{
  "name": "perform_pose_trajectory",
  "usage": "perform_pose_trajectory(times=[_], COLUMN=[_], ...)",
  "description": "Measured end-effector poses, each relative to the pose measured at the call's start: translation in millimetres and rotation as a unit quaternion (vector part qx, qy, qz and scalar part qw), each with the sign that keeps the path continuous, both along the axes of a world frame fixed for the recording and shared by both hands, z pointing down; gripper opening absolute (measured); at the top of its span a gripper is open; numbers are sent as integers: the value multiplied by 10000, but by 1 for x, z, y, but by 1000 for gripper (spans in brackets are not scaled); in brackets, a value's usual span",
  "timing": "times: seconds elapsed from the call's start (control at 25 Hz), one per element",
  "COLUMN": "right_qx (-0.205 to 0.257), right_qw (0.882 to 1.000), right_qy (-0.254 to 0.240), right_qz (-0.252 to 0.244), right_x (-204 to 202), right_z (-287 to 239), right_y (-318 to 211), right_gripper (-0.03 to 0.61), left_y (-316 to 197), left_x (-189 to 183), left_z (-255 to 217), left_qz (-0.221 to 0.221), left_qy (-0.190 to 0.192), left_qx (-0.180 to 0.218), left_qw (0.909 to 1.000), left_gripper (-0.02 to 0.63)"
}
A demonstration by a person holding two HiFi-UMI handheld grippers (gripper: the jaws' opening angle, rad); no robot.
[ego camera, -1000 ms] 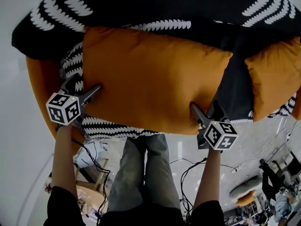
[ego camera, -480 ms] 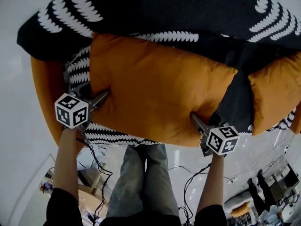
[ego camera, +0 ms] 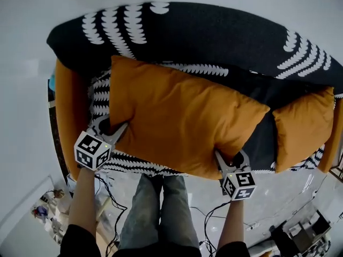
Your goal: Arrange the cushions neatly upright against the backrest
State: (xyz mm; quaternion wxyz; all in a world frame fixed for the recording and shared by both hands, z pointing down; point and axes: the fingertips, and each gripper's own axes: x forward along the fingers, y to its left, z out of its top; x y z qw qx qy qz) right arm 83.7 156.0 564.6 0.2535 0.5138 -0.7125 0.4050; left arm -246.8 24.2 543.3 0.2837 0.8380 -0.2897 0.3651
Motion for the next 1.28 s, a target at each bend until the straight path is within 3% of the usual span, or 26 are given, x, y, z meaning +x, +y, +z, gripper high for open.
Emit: perform_pose_trajectory(times=[0.48,0.72,1.0,1.28], right_qx=[1118,1592,1887,1606], right_qw=[9917,9834,9771,9806], right_qy=[358,590,758,981], right_qz=[-527,-639,-620,-553], right_x=[-46,-59,-68,-65], right_z=[-112,-157,-158,-119], right_y=[-85,-141,-198,-220], right_gripper=[281,281,281,279], left_y=[-23,-61,-106,-121], left_x=[-64,-82,-94,-93], left_z=[-117,-151,-148,-109], left_qz=[-895,-1056,-1228,-1024], left_qy=[281,445,520,362], left_qx=[1109,1451,1722,1528], left_qw=[9894,9828,9760,9823], left_gripper=[141,143,143,147])
